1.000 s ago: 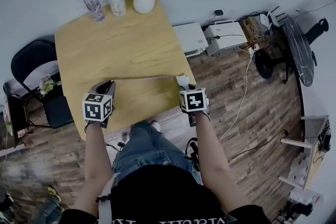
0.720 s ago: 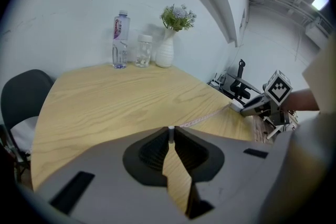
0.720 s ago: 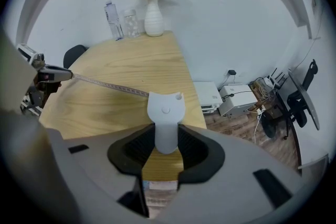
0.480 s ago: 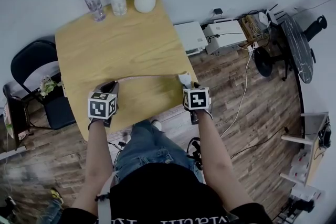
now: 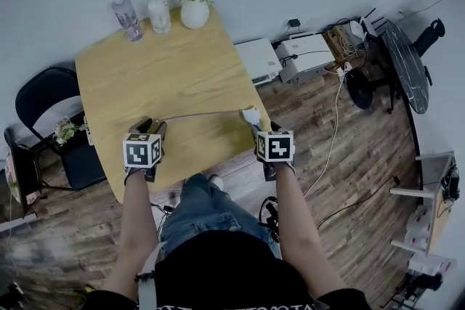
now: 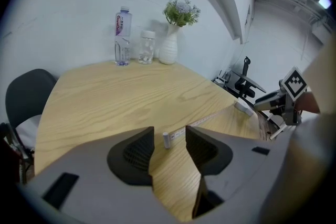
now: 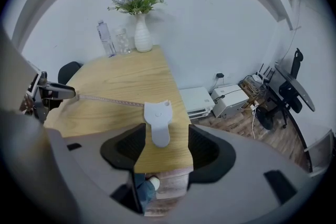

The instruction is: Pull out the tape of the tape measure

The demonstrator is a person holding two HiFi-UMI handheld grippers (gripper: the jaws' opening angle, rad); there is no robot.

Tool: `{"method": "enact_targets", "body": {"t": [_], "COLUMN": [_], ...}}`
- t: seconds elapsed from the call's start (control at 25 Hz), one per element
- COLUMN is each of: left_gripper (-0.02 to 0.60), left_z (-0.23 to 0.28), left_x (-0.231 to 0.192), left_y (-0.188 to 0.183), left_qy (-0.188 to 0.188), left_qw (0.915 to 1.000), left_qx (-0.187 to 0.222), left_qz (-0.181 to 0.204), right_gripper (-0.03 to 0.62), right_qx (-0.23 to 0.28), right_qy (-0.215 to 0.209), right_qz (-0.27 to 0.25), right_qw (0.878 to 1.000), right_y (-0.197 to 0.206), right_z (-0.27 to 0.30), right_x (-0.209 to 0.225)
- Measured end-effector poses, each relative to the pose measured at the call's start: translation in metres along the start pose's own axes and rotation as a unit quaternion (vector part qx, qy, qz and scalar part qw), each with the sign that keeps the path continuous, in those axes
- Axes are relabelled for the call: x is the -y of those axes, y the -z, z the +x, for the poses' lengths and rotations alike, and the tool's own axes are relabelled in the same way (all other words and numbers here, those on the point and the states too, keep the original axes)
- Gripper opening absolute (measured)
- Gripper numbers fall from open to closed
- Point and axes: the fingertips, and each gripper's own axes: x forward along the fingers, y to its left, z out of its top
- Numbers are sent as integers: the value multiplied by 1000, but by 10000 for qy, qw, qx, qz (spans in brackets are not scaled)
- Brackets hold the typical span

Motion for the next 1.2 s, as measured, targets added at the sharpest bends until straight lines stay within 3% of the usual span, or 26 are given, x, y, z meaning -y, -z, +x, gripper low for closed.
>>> {"method": "enact_targets", "body": {"t": [0.32,0.72,0.96,1.2], "left_gripper": [195,195,195,195], "left_z": [-16,-52,-71,-93], "left_x": [4,15,26,42], "left_y": [-19,-71,-105,-151], "left_qy": [-89,-259,-266,-224], "left_qw": [9997,9957,9906,9805], "left_qx": [204,823,1229,1823], "left_qz": [53,345,530,705], "right_gripper": [264,236,202,189], "right_qx": [234,915,1399,2095], "right_qy": [-307,-585,-687,-634], "right_qz": [41,115,397,281], "right_qw": [9992,9940,9870,9754], "right_y": [-18,-60,-82,-119], "right_z": [-22,-65,-93,-128], "right_x": [-5,-6,-6,-3]}}
